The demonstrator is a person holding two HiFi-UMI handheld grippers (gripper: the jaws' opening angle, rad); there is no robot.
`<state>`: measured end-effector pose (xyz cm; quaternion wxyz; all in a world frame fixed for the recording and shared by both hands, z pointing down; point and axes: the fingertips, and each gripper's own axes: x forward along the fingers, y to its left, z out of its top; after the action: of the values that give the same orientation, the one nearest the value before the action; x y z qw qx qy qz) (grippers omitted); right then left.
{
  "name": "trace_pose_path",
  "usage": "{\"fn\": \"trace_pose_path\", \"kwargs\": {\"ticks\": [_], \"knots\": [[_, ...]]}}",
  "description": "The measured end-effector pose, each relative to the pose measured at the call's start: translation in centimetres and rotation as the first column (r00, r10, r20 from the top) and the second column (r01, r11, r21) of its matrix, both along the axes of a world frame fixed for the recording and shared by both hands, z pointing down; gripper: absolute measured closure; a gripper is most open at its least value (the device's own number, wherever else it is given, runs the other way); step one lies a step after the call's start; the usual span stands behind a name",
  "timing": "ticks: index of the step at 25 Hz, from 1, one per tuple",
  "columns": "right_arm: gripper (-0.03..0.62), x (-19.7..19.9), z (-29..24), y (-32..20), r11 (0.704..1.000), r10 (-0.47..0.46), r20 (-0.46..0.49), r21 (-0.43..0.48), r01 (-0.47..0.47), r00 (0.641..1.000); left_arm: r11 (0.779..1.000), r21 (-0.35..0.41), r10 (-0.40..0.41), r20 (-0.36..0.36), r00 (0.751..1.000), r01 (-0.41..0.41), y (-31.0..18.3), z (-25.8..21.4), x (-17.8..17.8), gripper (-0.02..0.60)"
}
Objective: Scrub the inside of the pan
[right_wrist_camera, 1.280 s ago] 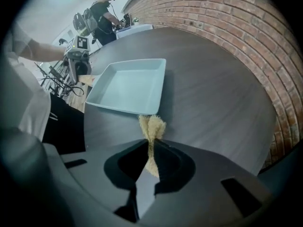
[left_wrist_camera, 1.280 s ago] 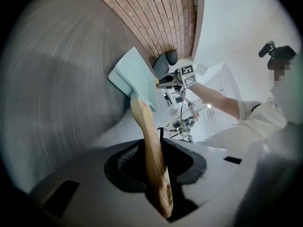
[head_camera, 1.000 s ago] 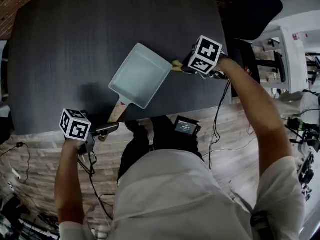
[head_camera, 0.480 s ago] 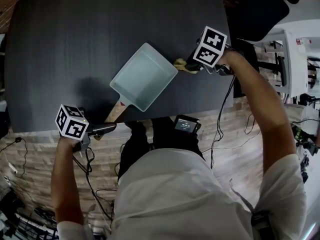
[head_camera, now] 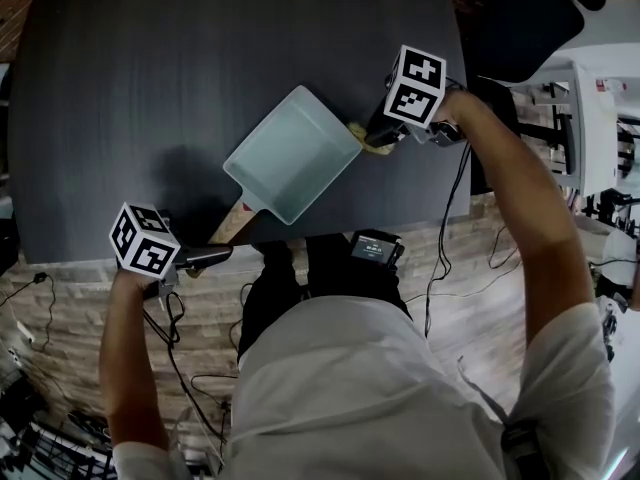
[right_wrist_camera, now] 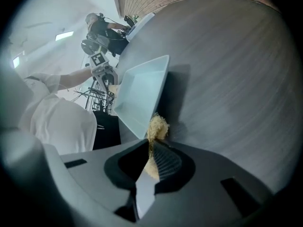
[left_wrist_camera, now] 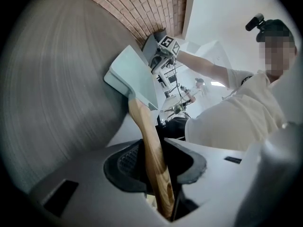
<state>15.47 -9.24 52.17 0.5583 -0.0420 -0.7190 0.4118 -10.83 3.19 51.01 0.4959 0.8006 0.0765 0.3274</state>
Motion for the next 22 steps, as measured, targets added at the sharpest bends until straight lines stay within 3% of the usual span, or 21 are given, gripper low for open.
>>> {"fn": "trace_pose_path", "kwargs": {"ticks": [22], "knots": [[0.554, -4.2, -0.9, -4.9, 1.000, -0.024, 0.101, 0.016, 0.023, 0.995, 0.997, 0.032, 0.075, 0.037, 0.996, -0.076, -0.2, -0.1, 0.0, 0.454]]}}
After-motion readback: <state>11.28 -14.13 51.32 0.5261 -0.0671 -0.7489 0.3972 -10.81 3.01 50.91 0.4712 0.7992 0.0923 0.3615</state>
